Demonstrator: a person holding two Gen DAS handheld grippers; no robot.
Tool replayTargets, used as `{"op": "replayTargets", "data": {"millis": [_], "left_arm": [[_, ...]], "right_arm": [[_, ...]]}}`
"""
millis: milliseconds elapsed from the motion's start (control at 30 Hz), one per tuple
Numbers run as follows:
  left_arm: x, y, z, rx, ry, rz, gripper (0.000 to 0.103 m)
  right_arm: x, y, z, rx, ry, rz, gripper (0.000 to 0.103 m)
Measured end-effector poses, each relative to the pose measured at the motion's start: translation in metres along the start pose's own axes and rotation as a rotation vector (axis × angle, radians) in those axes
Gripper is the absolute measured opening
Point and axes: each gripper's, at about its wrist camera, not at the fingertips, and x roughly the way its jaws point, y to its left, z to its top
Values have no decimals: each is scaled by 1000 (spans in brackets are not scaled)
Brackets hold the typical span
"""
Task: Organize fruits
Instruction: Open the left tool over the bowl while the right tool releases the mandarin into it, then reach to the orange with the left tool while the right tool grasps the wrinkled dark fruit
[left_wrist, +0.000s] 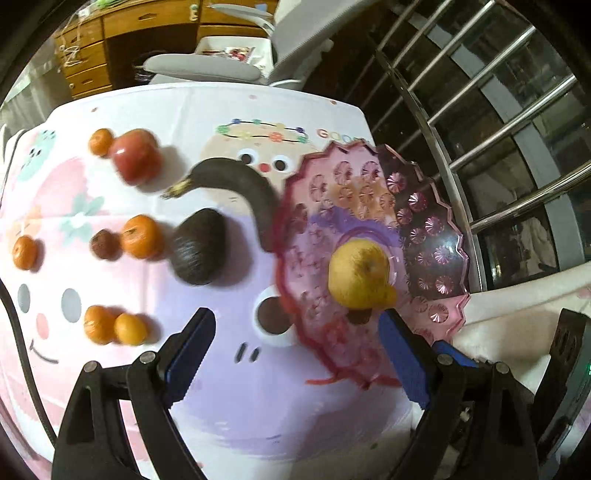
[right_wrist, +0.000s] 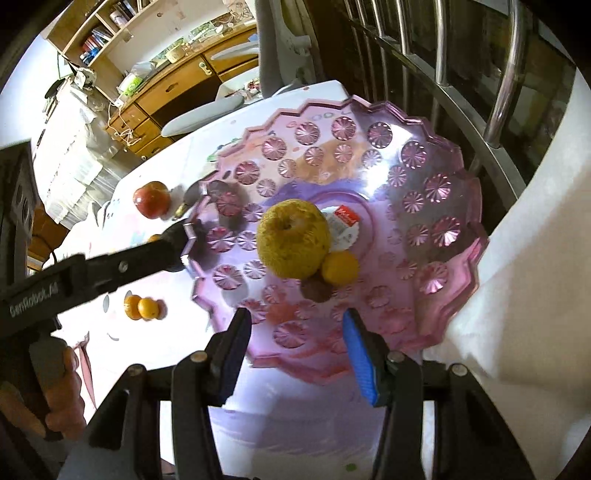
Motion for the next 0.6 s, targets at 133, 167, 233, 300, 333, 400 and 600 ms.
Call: {"op": "replayTargets", "data": {"millis": [133, 167, 233, 300, 333, 400, 600], "left_arm": [[-19, 24, -12, -9, -20, 2, 89], [-24, 30, -16, -11, -25, 3, 89], [-36, 46, -24, -12, -36, 0, 89], [-47, 63, -32, -14, -42, -2, 89], [-52, 70, -36, -12, -44, -5, 89], [-62, 85, -44, -1, -44, -10, 89], [-85, 127, -62, 55, -25, -7, 89]], "right_arm": [[-3, 19, -7, 1, -10, 8, 52], [-3, 24, -9, 1, -10, 10, 52], [-3, 36, -15, 0, -12, 12, 52], [-5, 48, -22, 0, -21, 11, 52], [-6, 55, -26, -1, -26, 9, 52], [-7, 69, -34, 2, -35, 7, 52], [-6, 105, -63, 45, -64, 2, 52]]}}
